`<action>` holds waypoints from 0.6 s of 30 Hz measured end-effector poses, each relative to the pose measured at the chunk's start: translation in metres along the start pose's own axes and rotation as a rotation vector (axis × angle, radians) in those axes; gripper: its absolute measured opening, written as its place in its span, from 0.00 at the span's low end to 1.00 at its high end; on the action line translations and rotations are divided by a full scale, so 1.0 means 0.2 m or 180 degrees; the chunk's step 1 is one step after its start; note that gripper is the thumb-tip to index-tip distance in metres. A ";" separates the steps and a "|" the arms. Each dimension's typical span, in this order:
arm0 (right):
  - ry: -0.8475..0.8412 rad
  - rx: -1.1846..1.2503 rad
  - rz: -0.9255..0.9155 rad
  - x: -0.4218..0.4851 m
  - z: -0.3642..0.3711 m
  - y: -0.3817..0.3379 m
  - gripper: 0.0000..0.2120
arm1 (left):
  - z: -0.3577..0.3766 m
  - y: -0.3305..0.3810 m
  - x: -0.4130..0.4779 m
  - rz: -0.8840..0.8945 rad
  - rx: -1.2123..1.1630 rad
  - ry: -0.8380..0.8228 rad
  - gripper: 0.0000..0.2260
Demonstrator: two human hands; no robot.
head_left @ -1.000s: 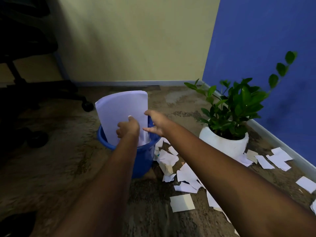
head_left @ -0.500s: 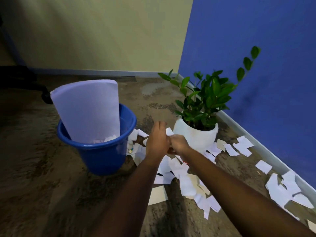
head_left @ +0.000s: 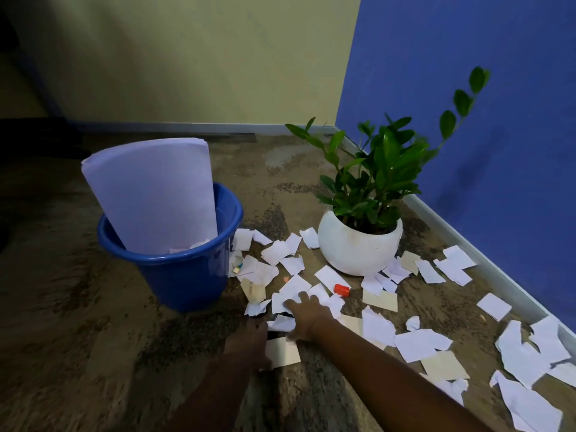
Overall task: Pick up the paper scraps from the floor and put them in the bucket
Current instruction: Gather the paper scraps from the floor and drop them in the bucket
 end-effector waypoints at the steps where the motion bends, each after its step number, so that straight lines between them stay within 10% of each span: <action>1: 0.0015 -0.0023 -0.0006 0.01 0.02 0.00 0.35 | 0.01 0.00 -0.01 -0.0034 0.0001 -0.0004 0.36; 18: 0.0601 0.0591 -0.0519 0.02 -0.04 0.02 0.06 | 0.01 -0.02 0.04 0.0298 -0.0339 -0.0099 0.30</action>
Point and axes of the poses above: each hand's wrist, its own x-axis towards the middle knuckle, its own z-axis out of the palm, y = z × x, the point moved 1 cm from there along x, towards the middle knuckle, and after that the axes turned 1 degree about z, right-handed, at the moved point
